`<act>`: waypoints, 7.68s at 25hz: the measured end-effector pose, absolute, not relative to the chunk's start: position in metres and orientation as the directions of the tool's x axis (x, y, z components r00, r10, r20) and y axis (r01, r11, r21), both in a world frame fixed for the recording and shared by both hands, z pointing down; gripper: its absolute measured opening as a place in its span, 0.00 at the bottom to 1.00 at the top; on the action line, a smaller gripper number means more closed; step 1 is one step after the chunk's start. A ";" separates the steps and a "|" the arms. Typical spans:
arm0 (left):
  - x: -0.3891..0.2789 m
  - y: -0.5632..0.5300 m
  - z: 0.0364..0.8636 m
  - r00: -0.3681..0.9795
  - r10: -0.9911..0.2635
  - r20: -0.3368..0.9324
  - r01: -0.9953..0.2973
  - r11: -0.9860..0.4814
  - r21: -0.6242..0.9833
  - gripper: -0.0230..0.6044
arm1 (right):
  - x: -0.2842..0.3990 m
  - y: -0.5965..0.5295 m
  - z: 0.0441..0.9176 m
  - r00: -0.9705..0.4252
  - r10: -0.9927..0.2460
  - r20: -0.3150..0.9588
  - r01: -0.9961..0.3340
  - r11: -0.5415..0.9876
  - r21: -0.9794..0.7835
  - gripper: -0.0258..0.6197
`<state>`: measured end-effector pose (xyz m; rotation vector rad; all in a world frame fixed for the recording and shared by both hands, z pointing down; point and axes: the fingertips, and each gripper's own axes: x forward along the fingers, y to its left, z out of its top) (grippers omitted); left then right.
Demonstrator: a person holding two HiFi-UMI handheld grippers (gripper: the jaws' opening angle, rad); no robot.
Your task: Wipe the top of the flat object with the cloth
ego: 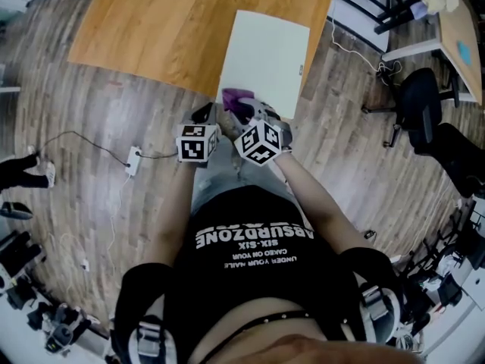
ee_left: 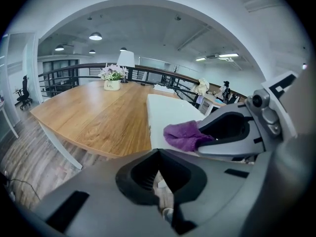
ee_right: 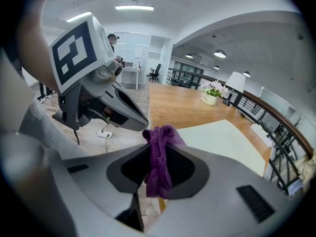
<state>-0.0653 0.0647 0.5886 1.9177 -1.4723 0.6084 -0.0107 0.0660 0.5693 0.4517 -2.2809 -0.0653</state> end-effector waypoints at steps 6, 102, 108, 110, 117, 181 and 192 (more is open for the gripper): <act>-0.071 0.058 0.591 0.297 -0.658 0.691 -0.955 -0.197 0.223 0.06 | -0.028 0.062 0.570 -0.618 -0.332 0.713 -0.295 0.938 0.182 0.19; -0.072 -0.008 0.596 0.492 -0.550 0.675 -0.862 -0.418 0.287 0.06 | -0.055 -0.040 0.569 -0.526 -0.431 0.733 -0.416 0.883 0.220 0.20; -0.072 -0.009 0.597 0.494 -0.552 0.672 -0.861 -0.419 0.288 0.06 | -0.055 -0.045 0.569 -0.523 -0.430 0.736 -0.416 0.882 0.219 0.20; -0.073 -0.009 0.597 0.496 -0.551 0.672 -0.859 -0.424 0.287 0.06 | -0.056 -0.045 0.570 -0.521 -0.431 0.737 -0.420 0.881 0.219 0.20; -0.077 -0.008 0.601 0.528 -0.512 0.678 -0.838 -0.444 0.316 0.06 | -0.059 -0.051 0.573 -0.505 -0.456 0.733 -0.442 0.866 0.234 0.20; -0.067 -0.010 0.601 0.499 -0.357 0.790 -0.821 -0.486 0.300 0.06 | -0.041 -0.139 0.572 -0.530 -0.508 0.679 -0.432 0.851 0.299 0.20; -0.064 -0.009 0.601 0.496 -0.355 0.792 -0.823 -0.481 0.300 0.06 | -0.039 -0.159 0.571 -0.527 -0.513 0.677 -0.438 0.847 0.301 0.20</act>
